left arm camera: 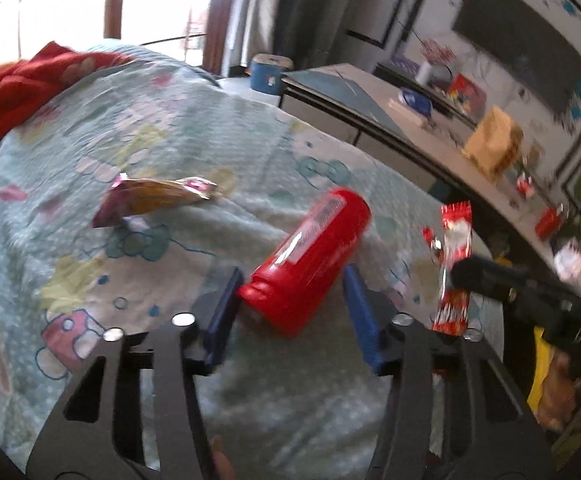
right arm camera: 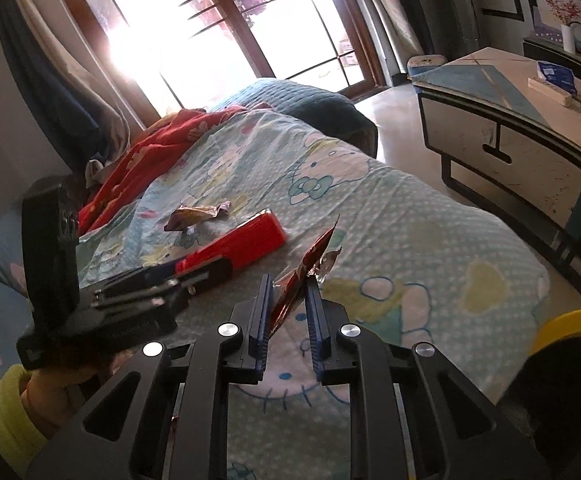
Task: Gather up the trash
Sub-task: 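Grasp the red can with the left tool while the right tool grasps the red wrapper, then carry the red can with the left tool while the right tool carries the red wrapper over the bin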
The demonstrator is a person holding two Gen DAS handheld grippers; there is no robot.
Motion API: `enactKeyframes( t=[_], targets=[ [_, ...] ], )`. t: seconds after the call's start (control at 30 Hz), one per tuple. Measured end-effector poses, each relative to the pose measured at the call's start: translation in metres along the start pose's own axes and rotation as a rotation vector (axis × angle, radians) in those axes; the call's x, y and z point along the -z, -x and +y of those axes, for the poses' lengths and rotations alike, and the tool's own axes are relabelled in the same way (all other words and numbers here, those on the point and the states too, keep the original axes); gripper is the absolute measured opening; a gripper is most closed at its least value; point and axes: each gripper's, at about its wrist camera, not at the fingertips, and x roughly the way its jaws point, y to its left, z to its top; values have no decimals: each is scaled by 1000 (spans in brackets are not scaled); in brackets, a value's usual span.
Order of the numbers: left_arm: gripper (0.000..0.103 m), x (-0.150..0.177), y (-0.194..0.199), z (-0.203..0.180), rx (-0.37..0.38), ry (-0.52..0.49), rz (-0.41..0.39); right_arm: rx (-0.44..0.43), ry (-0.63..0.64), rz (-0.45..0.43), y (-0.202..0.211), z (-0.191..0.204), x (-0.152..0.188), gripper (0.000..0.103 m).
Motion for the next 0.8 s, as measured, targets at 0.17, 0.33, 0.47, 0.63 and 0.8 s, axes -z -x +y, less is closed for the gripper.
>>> enactKeyframes(
  t=[0.17, 0.33, 0.47, 0.63, 0.8],
  targets=[
    [31, 8, -1, -19, 4, -63, 26, 15, -3, -18, 14, -7, 2, 16],
    [30, 14, 6, -27, -26, -58, 27, 24, 1, -37, 27, -8, 4, 16],
    [29, 23, 22, -27, -29, -28, -8, 29, 5, -52, 38, -8, 6, 15],
    [29, 30, 54, -18, -35, 57, -81, 23, 13, -72, 51, -7, 9, 15],
    [28, 35, 89, -16, -49, 120, -163, 14, 9, -80, 57, -8, 7, 15]
  ],
)
